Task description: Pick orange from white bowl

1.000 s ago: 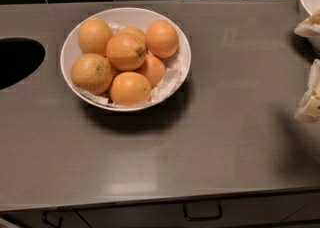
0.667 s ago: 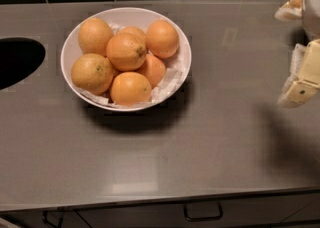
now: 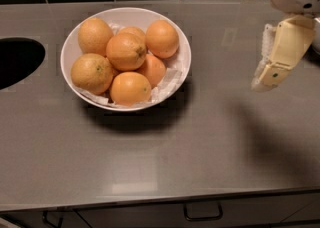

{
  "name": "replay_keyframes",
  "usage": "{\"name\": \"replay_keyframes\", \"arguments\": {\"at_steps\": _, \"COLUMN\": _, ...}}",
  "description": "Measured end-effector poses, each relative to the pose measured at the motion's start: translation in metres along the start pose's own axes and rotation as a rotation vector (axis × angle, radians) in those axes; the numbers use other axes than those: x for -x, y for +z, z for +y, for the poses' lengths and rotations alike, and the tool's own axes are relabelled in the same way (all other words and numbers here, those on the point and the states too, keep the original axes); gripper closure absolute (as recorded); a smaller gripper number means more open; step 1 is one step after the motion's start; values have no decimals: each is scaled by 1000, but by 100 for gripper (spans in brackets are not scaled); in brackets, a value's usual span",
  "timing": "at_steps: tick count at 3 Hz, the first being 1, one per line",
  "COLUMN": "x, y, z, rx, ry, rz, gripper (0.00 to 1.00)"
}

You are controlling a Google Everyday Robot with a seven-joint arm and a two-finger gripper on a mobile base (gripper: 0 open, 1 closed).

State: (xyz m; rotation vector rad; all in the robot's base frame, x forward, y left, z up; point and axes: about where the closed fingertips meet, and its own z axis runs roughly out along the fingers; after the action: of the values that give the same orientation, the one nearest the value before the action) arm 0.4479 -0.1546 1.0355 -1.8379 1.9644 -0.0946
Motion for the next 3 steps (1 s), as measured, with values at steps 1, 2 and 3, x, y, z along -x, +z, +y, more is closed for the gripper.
{"name": "replay_keyframes", "arguments": {"at_steps": 1, "x": 0, "y": 0, "z": 0, "rx": 0, "ry": 0, "rz": 0, "gripper": 0}}
{"name": "replay_keyframes", "arguments": {"at_steps": 2, "x": 20, "y": 0, "z": -6, "rx": -14, "ry": -49, "rz": -22, "gripper": 0}}
{"name": "replay_keyframes", "arguments": {"at_steps": 3, "x": 49, "y": 15, "z": -19, "rx": 15, "ry": -132, "rz": -61, "gripper": 0}}
